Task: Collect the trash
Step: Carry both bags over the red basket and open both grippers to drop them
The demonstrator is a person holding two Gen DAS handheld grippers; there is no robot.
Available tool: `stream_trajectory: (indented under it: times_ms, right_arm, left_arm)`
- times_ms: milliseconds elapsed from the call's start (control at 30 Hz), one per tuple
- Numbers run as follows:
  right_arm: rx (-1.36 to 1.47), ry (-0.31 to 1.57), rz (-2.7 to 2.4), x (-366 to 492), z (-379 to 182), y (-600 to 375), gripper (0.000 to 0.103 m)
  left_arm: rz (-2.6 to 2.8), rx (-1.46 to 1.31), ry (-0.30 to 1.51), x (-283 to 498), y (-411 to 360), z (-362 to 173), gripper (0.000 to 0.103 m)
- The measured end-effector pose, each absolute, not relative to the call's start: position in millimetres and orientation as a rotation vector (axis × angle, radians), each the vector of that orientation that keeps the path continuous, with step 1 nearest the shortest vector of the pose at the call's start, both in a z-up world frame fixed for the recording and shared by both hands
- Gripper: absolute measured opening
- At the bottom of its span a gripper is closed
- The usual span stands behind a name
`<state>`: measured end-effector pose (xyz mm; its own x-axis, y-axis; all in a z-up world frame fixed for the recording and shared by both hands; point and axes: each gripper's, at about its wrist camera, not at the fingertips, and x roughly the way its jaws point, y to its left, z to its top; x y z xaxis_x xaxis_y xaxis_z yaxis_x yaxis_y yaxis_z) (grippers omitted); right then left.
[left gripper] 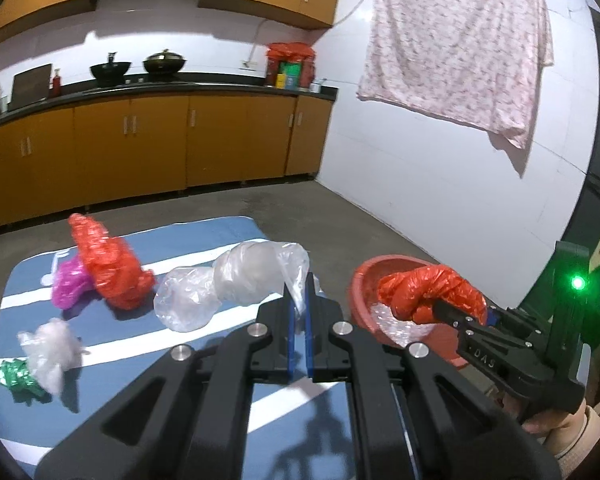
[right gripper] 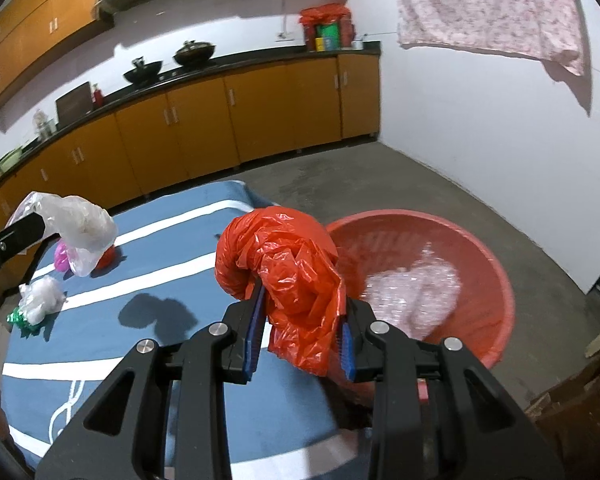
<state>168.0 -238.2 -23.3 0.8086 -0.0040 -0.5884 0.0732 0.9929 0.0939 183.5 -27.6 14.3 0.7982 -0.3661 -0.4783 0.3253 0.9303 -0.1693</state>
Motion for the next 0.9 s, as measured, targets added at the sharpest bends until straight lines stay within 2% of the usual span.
stream_trajectory:
  times_ms: [900]
  right_arm:
    - [0.298,0.587,-0.311,158.3,-33.9,-351.1,0.032]
  left_arm:
    - [-0.684,0.024,0.584,201.0,-186.0,-16.8,0.005]
